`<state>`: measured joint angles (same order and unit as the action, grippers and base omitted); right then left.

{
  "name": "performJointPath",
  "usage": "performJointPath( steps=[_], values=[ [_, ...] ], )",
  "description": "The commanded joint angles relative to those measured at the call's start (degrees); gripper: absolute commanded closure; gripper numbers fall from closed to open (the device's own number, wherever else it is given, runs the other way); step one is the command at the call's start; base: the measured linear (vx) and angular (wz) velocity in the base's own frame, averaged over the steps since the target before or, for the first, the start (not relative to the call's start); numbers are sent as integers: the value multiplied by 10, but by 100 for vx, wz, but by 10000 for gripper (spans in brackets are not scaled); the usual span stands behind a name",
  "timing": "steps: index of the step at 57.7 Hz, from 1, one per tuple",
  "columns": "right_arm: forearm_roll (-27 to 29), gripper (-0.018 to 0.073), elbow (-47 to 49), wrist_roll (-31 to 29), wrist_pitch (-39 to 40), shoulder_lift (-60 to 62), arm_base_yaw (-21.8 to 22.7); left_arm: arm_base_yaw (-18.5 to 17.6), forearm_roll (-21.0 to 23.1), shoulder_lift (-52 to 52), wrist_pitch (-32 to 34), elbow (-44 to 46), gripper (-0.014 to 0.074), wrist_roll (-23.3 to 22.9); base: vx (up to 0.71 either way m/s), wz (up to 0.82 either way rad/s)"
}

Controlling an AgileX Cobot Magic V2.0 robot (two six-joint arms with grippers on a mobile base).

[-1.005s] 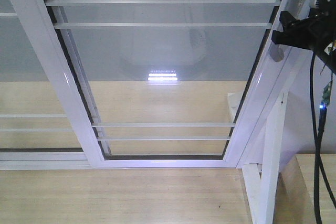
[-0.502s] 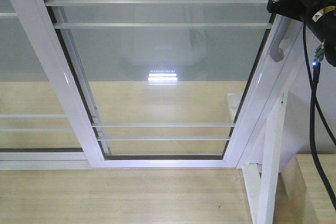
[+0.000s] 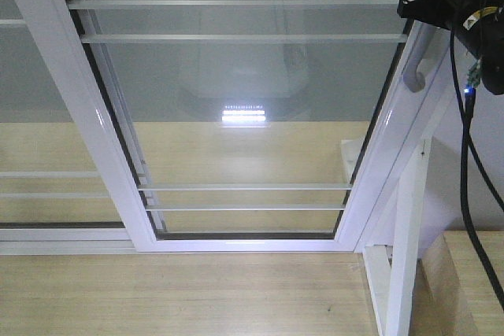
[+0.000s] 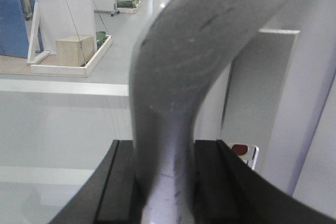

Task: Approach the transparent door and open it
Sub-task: 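Pull the handle with the right gripper, sliding the door toward the left arm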

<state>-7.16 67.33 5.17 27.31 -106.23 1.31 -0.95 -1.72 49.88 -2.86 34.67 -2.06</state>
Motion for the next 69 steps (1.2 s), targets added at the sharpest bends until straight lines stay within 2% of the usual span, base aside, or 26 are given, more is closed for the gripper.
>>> performJointPath(
  steps=[1,69],
  values=[
    [2,327,29,4,47,17,-8,-3,6,-5,48,19,195,-3,0,0],
    [0,315,30,4,101,14,-150,-3,6,-5,48,19,195,-3,0,0]
  ],
)
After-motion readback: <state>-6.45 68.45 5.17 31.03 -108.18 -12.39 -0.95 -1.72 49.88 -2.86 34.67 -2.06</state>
